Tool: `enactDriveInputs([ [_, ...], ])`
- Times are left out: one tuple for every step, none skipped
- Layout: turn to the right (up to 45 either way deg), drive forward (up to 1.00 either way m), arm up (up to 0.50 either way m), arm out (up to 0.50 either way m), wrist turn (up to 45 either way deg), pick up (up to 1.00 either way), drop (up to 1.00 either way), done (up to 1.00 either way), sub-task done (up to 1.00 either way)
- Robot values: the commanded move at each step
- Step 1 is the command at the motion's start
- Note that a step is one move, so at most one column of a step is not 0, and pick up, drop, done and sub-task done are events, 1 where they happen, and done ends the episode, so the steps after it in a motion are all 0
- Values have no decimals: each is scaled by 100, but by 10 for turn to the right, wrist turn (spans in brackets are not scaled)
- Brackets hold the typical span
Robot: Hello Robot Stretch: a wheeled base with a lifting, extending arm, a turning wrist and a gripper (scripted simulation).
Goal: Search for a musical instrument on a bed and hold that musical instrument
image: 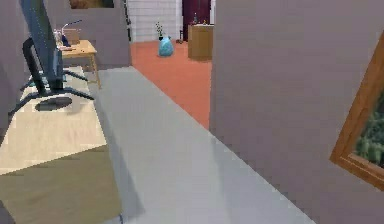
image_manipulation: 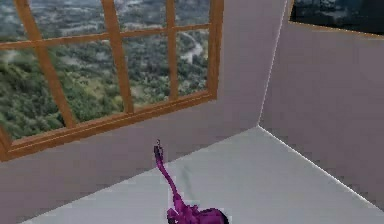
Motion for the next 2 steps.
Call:
enactDriveInputs([
  [0, 90, 0, 0, 0, 0, 0, 0, 0],
  [-120, 0, 0, 0, 0, 0, 0, 0, 0],
])
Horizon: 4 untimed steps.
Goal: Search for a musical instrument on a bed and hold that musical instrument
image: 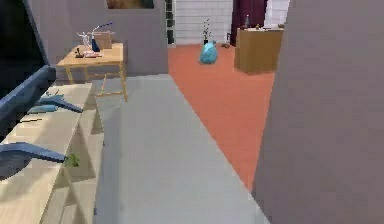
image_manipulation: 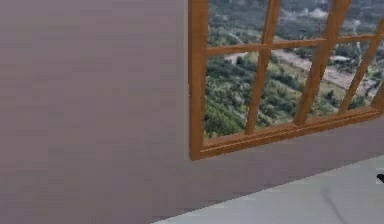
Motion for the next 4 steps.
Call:
enactDriveInputs([
  [0, 100, 0, 0, 0, 0, 0, 0, 0],
  [0, 100, 0, 0, 0, 0, 0, 0, 0],
  [0, 100, 0, 0, 0, 0, 0, 0, 0],
  [-30, 0, 0, 0, 0, 0, 0, 0, 0],
])
